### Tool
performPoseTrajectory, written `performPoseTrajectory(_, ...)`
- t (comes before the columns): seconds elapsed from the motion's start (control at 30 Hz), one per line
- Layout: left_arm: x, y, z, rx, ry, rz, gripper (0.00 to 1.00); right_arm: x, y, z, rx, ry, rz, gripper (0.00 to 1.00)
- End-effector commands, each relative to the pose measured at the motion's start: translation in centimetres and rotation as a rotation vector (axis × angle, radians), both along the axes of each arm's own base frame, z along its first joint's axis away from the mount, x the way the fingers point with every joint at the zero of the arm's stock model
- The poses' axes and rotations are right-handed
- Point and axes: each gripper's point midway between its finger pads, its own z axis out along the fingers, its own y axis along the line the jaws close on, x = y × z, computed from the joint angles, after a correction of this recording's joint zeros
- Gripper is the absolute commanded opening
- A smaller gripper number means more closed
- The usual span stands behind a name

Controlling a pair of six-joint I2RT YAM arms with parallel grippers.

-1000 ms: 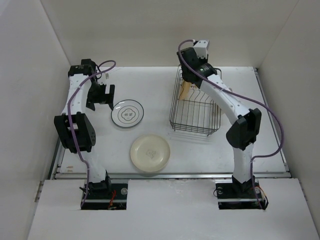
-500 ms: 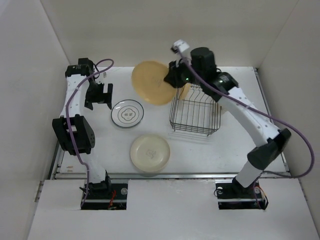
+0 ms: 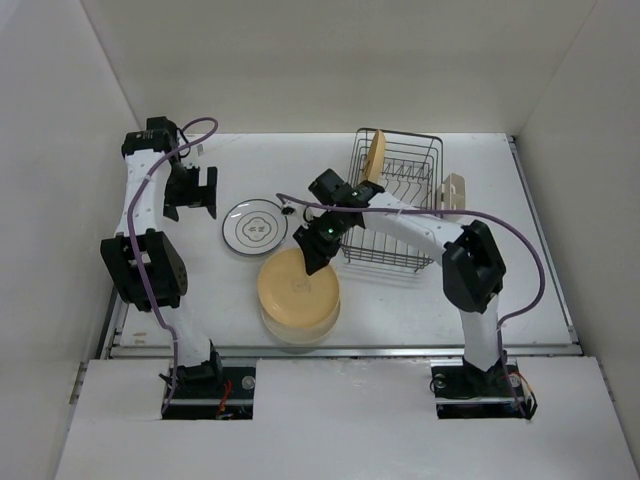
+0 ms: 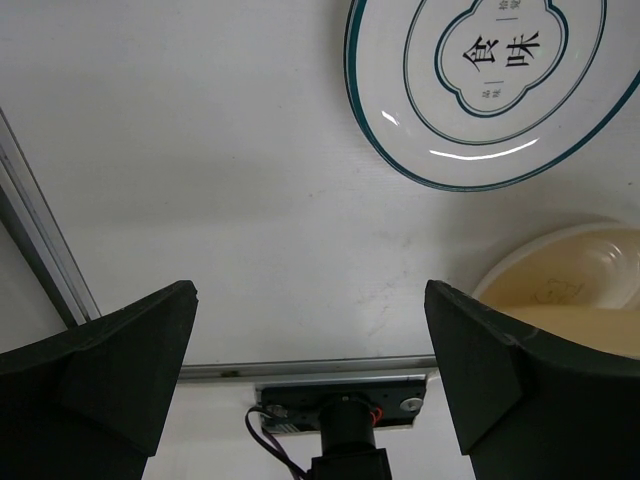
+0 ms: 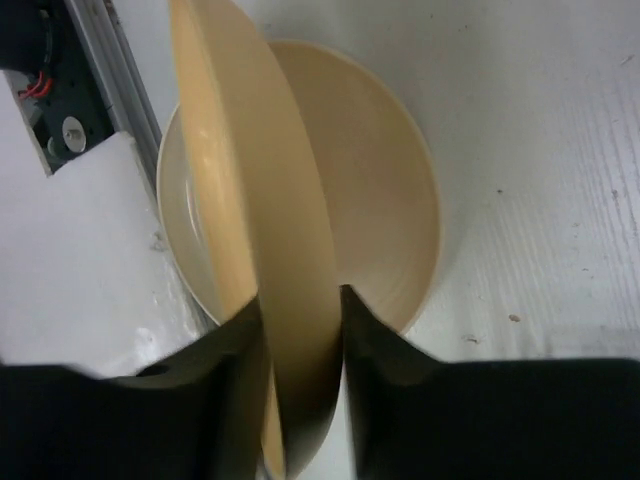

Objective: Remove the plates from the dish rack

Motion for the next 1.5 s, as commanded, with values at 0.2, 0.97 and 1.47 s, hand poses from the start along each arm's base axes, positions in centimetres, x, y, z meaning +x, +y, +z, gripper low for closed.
performPoseTrajectory(0.2, -0.9, 0.0, 1.4, 0.014, -0.025, 0.011, 0.97, 3.3, 0.5, -1.5, -0.195, -0.279, -0.110, 0.76)
performPoseTrajectory(0.97, -1.3, 0.8, 0.7, 0.059, -0.006, 0.023, 0.97, 23.3, -15.7, 17.8, -0.011, -0.637, -1.574, 1.00)
performPoseTrajectory(1.47, -2.7, 5.1, 1.3, 0.315, -0.060, 0.056, 1.00, 29.5, -19.6, 11.6, -0.121, -0.581, -1.612, 0.45)
